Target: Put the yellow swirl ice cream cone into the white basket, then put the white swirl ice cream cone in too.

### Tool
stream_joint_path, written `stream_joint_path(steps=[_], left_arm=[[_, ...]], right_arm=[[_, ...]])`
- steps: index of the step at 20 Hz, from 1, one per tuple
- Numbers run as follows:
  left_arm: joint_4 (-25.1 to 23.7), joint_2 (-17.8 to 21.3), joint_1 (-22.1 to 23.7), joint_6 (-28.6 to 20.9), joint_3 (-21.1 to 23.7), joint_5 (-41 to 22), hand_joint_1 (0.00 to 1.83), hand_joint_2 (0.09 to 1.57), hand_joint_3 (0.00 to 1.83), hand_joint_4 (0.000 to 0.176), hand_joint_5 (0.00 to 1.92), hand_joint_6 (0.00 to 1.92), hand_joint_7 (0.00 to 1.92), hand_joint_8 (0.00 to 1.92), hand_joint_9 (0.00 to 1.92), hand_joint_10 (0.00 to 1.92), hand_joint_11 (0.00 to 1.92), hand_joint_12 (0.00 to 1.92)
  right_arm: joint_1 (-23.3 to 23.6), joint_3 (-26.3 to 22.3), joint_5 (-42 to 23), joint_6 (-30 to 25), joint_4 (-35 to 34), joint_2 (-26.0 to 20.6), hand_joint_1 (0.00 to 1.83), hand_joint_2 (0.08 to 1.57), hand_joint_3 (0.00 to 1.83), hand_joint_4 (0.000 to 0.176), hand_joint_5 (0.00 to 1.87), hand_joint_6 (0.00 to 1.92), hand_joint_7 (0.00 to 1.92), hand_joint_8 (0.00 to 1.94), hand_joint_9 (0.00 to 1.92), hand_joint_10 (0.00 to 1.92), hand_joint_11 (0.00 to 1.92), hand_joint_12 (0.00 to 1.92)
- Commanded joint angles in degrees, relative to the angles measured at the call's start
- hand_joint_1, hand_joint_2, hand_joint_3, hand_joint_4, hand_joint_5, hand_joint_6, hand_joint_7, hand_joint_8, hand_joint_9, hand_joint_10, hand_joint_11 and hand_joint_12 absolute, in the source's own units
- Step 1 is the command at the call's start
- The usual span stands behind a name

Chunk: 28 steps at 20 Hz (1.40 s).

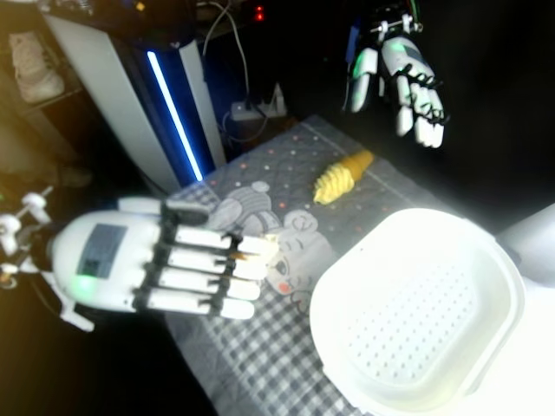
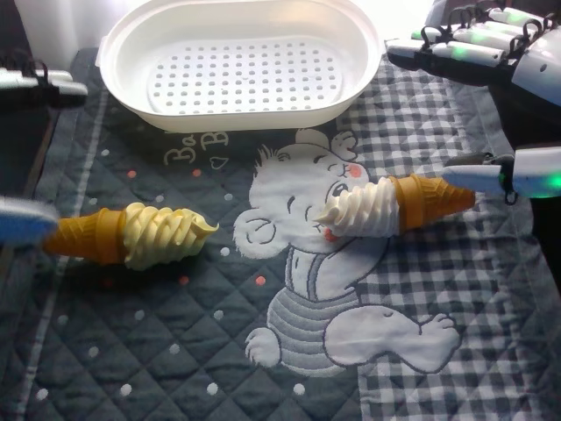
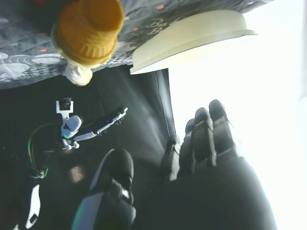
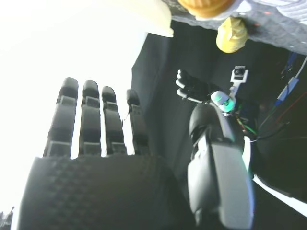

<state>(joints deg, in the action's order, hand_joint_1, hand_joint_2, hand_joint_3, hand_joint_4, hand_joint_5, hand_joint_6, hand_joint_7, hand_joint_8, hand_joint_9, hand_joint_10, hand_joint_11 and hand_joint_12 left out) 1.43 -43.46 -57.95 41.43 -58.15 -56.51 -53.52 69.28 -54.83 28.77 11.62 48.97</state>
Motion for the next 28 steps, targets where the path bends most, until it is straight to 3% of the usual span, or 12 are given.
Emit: stream_joint_path(steps=[1, 4, 10, 12, 15, 19, 21, 22, 24, 25, 26, 28], left_arm=[[1.12, -0.17, 0.89, -0.43, -0.25, -6.85, 0.68, 0.9, 0.0, 0.036, 0.4, 0.0, 0.3, 0.0, 0.31, 0.03, 0.0, 1.05], [-1.71, -0.56, 2.31, -2.1, -0.89, -4.04, 0.92, 0.76, 0.0, 0.037, 0.41, 0.0, 0.34, 0.0, 0.41, 0.01, 0.04, 1.17], [-13.26, -4.58, 9.58, -5.22, -3.19, 8.31, 0.8, 0.73, 0.0, 0.106, 0.35, 0.0, 0.32, 0.0, 0.41, 0.0, 0.11, 0.89], [-17.72, -5.77, 11.64, -6.59, -3.72, 12.06, 0.74, 0.76, 0.0, 0.151, 0.31, 0.0, 0.3, 0.0, 0.38, 0.0, 0.08, 0.8], [-25.61, -8.29, 15.37, -8.62, -4.79, 18.56, 0.7, 0.8, 0.01, 0.174, 0.25, 0.0, 0.25, 0.0, 0.32, 0.0, 0.02, 0.76], [-32.14, -11.08, 18.3, -8.61, -6.14, 25.85, 0.73, 0.78, 0.0, 0.136, 0.34, 0.0, 0.39, 0.0, 0.4, 0.01, 0.0, 1.06], [-34.5, -11.56, 19.02, -8.61, -6.17, 27.83, 0.74, 0.83, 0.0, 0.06, 0.44, 0.01, 0.53, 0.03, 0.58, 0.1, 0.09, 1.35], [-35.24, -11.63, 19.2, -8.61, -6.15, 28.36, 0.77, 0.85, 0.0, 0.031, 0.51, 0.02, 0.66, 0.06, 0.54, 0.63, 0.21, 1.53], [-35.99, -11.66, 19.34, -8.59, -6.14, 29.09, 0.79, 0.88, 0.0, 0.021, 0.53, 0.0, 0.69, 0.08, 0.38, 1.19, 0.25, 1.65], [-36.36, -11.66, 19.37, -8.59, -6.17, 29.6, 0.81, 0.88, 0.0, 0.006, 0.46, 0.01, 0.43, 0.87, 0.33, 1.6, 0.32, 1.87], [-36.54, -11.64, 19.37, -8.58, -6.18, 29.93, 0.82, 0.87, 0.0, 0.023, 0.37, 0.01, 0.29, 1.26, 0.32, 1.75, 0.35, 1.91], [-36.71, -11.69, 19.36, -8.53, -6.46, 30.89, 0.83, 0.88, 0.0, 0.025, 0.39, 0.0, 0.27, 1.14, 0.32, 1.46, 0.28, 1.72]], right_arm=[[0.45, 0.18, -6.36, -0.08, -2.2, 0.11, 0.76, 1.08, 0.0, 0.104, 0.17, 0.0, 0.15, 0.0, 0.2, 0.02, 0.0, 0.69], [0.45, 0.57, -6.36, -0.08, -2.32, 0.39, 0.76, 1.09, 0.0, 0.109, 0.17, 0.0, 0.14, 0.0, 0.19, 0.01, 0.0, 0.66], [0.45, 0.63, -6.36, -0.09, -2.36, 0.4, 0.78, 1.09, 0.0, 0.109, 0.17, 0.0, 0.15, 0.0, 0.2, 0.0, 0.0, 0.74], [0.45, 0.63, -6.36, -0.09, -2.34, 0.4, 0.78, 1.09, 0.0, 0.119, 0.16, 0.0, 0.13, 0.0, 0.2, 0.0, 0.0, 0.72], [0.45, 0.66, -6.36, -0.09, -2.19, 0.39, 0.78, 1.09, 0.0, 0.12, 0.17, 0.0, 0.14, 0.0, 0.2, 0.0, 0.0, 0.72], [0.45, 0.67, -6.36, -0.09, -2.04, 0.41, 0.77, 1.1, 0.0, 0.11, 0.17, 0.0, 0.15, 0.0, 0.21, 0.01, 0.0, 0.76], [0.45, 0.75, -6.36, -0.09, -2.01, 0.41, 0.78, 1.09, 0.0, 0.102, 0.18, 0.0, 0.17, 0.0, 0.22, 0.0, 0.0, 0.79], [0.45, 0.77, -6.36, -0.09, -2.0, 0.41, 0.76, 1.11, 0.0, 0.101, 0.17, 0.0, 0.15, 0.0, 0.21, 0.0, 0.0, 0.74], [0.45, 0.77, -6.36, -0.09, -1.99, 0.43, 0.77, 1.11, 0.0, 0.099, 0.17, 0.0, 0.14, 0.0, 0.2, 0.0, 0.0, 0.73], [0.45, 0.77, -6.36, -0.09, -1.97, 0.45, 0.76, 1.11, 0.0, 0.098, 0.17, 0.0, 0.14, 0.0, 0.19, 0.0, 0.0, 0.72], [0.45, 0.77, -6.36, -0.09, -1.97, 0.46, 0.78, 1.1, 0.0, 0.101, 0.17, 0.0, 0.15, 0.0, 0.2, 0.0, 0.0, 0.75], [0.45, 0.77, -6.36, -0.09, -1.96, 0.47, 0.77, 1.11, 0.0, 0.103, 0.18, 0.0, 0.14, 0.0, 0.2, 0.0, 0.0, 0.73]])
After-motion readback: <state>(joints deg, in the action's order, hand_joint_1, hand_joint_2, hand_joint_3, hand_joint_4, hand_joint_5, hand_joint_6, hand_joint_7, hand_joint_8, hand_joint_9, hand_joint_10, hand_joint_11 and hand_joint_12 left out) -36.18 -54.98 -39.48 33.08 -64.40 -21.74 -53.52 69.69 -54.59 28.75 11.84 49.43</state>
